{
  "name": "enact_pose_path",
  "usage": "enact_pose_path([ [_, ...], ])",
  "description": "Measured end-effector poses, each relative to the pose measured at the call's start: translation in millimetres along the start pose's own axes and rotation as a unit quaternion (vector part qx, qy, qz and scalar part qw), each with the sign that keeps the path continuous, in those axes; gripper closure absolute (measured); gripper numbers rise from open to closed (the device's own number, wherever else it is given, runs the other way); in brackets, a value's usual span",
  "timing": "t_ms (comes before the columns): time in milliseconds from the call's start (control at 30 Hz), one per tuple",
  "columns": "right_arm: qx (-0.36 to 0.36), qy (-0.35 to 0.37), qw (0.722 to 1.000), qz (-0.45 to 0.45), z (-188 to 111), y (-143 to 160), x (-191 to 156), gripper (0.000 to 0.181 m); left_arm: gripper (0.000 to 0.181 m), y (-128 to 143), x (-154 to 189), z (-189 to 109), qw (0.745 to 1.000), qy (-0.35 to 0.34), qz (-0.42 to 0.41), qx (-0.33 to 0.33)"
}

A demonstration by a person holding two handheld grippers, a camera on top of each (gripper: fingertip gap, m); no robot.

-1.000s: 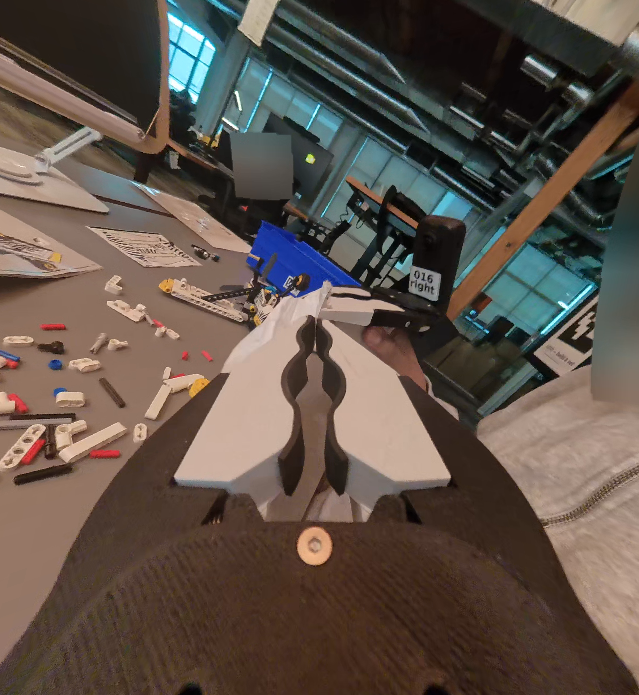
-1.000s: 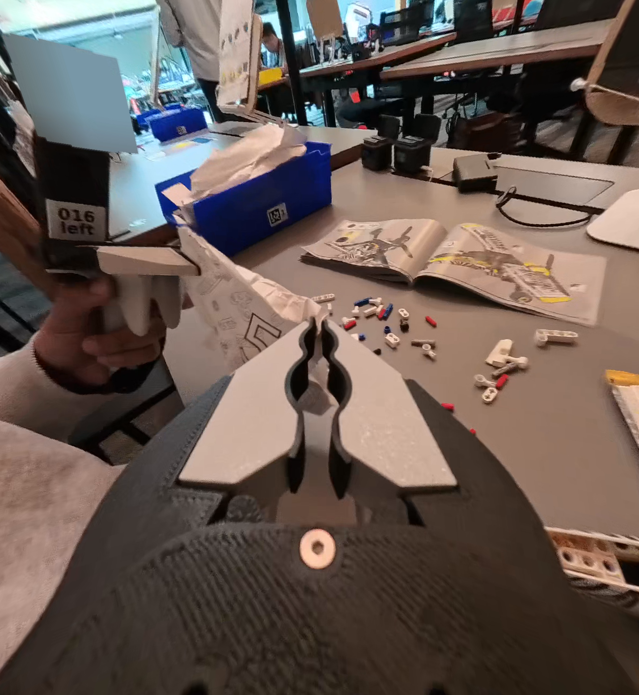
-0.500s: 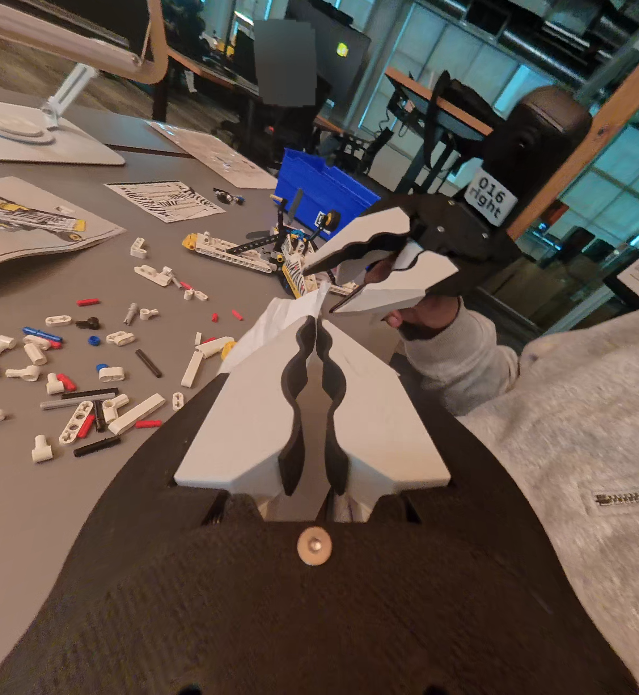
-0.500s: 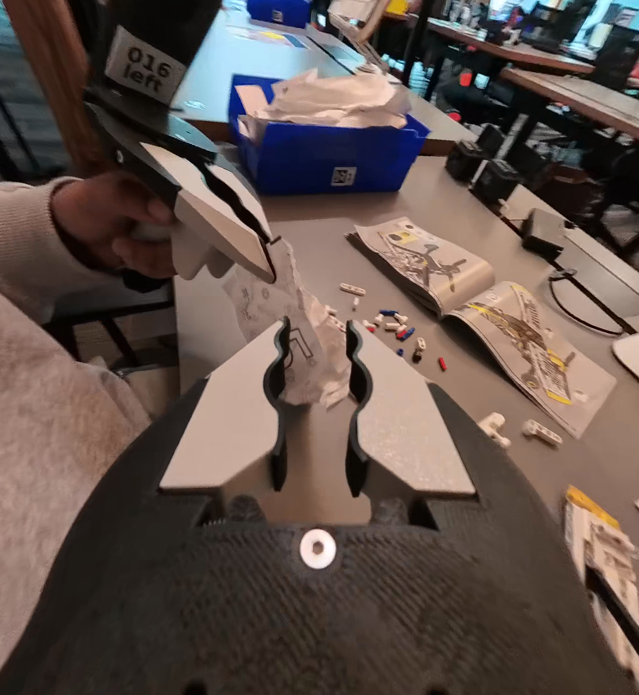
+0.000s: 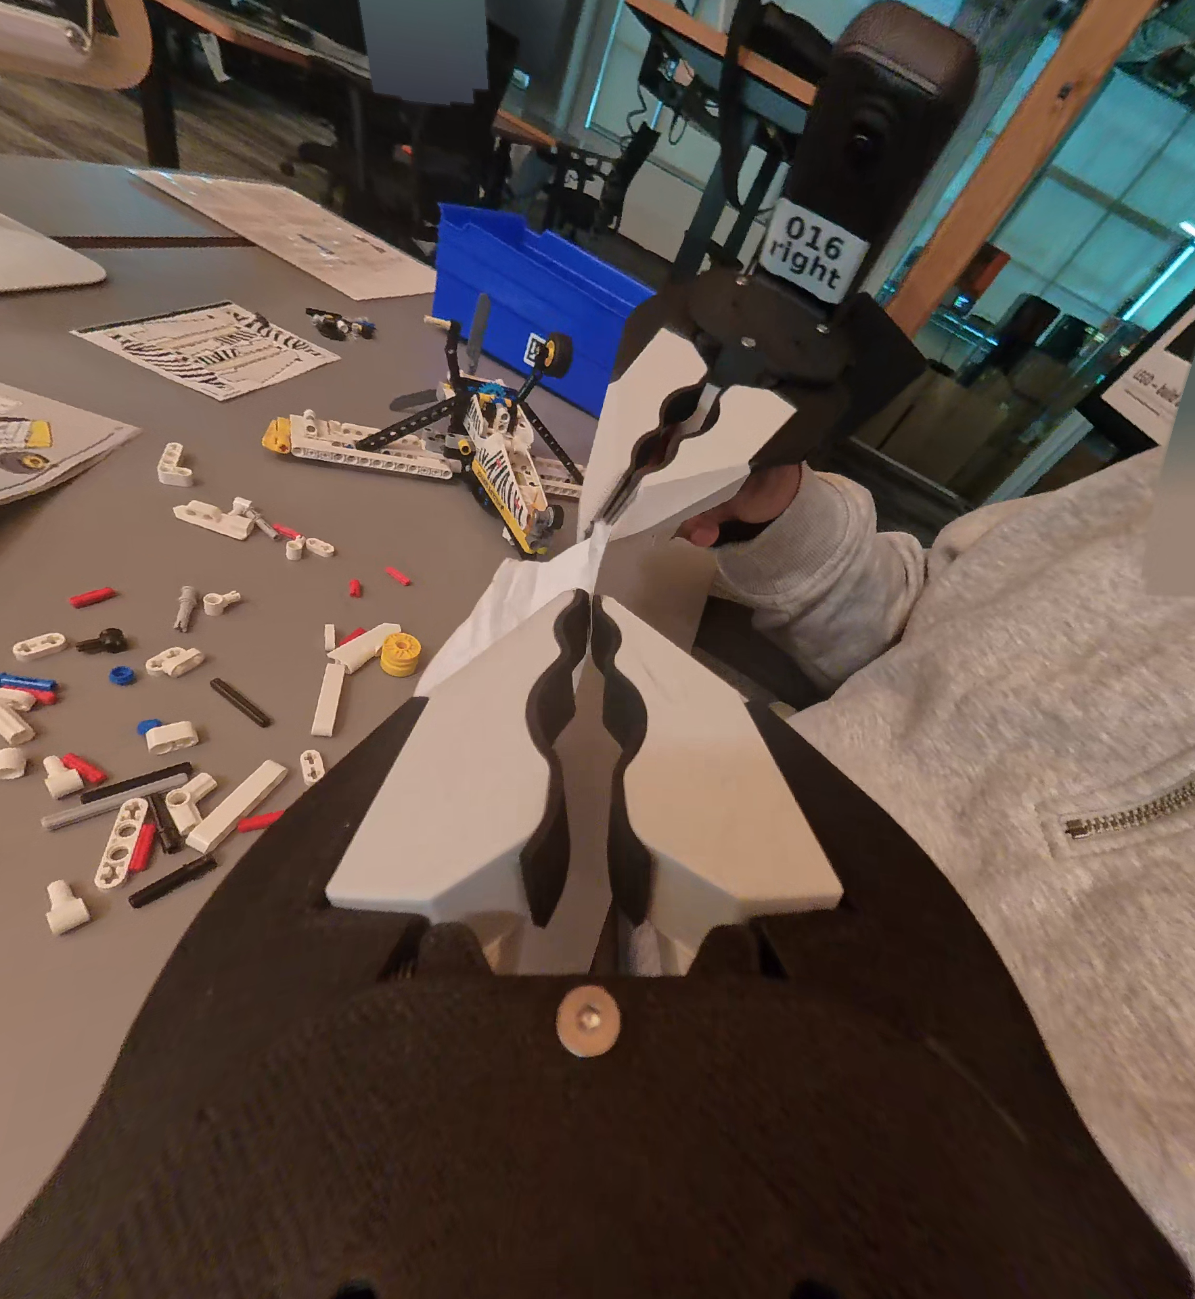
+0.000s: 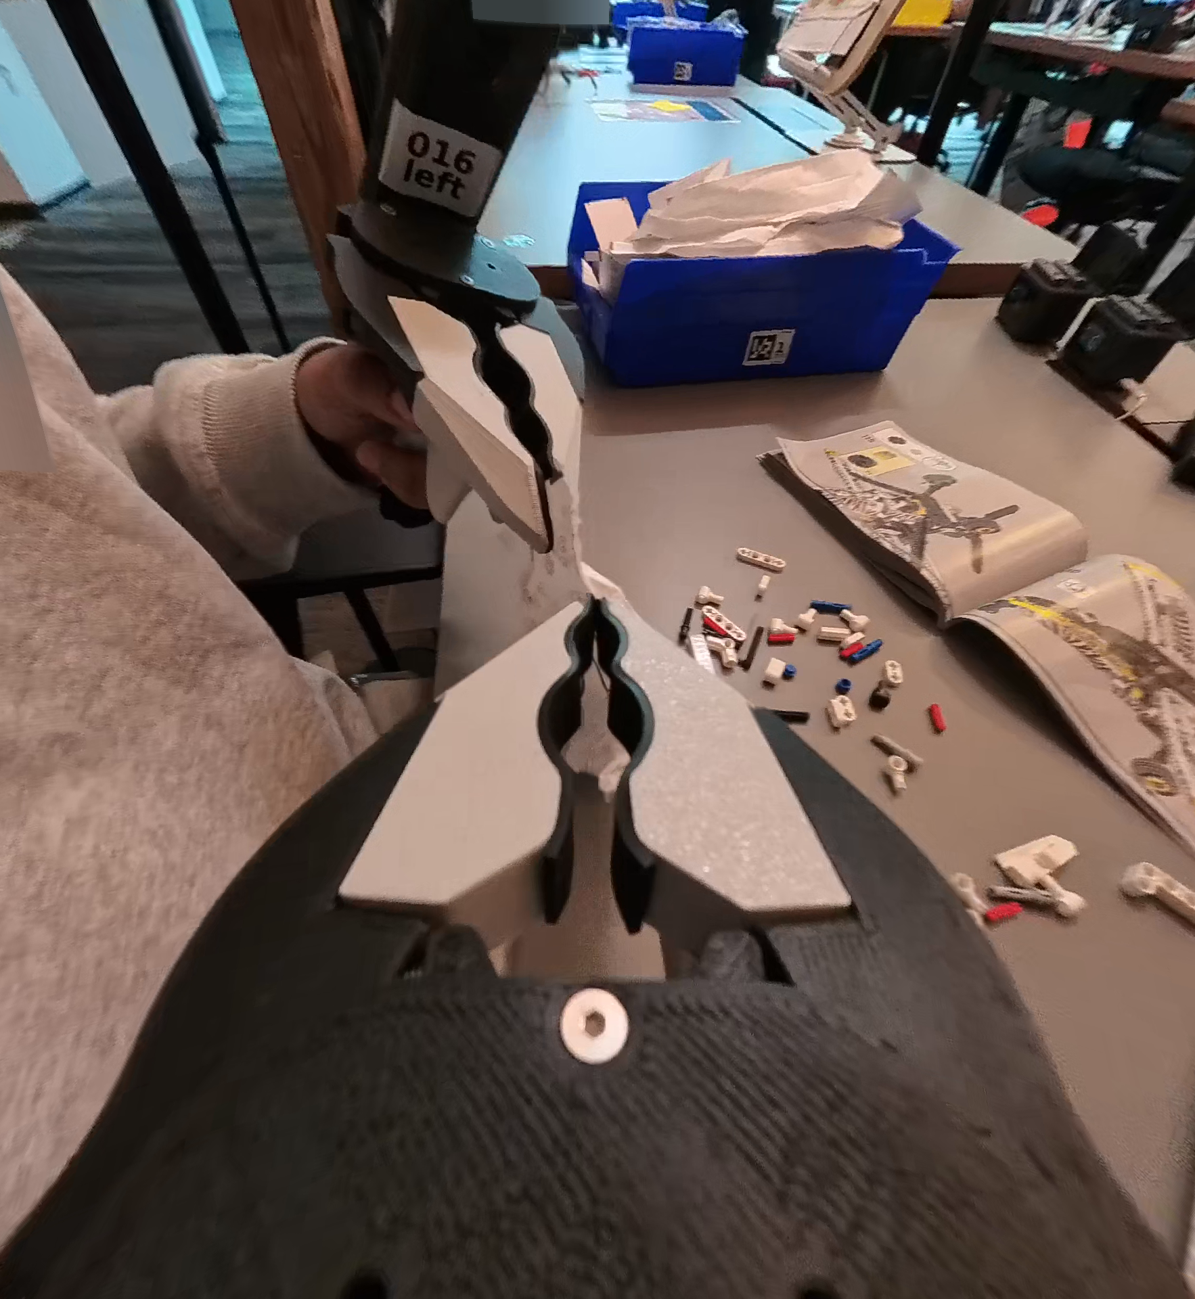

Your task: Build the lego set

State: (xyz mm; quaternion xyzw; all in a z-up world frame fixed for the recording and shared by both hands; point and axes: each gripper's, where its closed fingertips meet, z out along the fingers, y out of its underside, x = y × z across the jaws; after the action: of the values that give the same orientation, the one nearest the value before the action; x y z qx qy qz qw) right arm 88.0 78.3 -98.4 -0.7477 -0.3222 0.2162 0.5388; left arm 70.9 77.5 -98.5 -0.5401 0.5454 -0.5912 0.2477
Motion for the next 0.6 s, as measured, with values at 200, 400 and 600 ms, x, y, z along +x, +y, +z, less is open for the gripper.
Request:
enact_pose_path([
  [200,0.01,-0.007,1.0,-0.004,-3.3,-4.2,-1.0,0.181,0.181,-2.8,4.0,-0.8,1.0,0.021,0.001,0.0],
  [400,-0.001,-0.007,1.0,-0.008,-4.0,-1.6,-1.2,0.159,0.181,-5.9,9.3,-2.0,0.999,0.044,-0.015,0.013],
  [600,-0.024,0.0,0.999,-0.026,3.0,4.6,-4.5,0.162,0.181,-8.1,10.4,-2.6,0.999,0.044,-0.019,0.015],
])
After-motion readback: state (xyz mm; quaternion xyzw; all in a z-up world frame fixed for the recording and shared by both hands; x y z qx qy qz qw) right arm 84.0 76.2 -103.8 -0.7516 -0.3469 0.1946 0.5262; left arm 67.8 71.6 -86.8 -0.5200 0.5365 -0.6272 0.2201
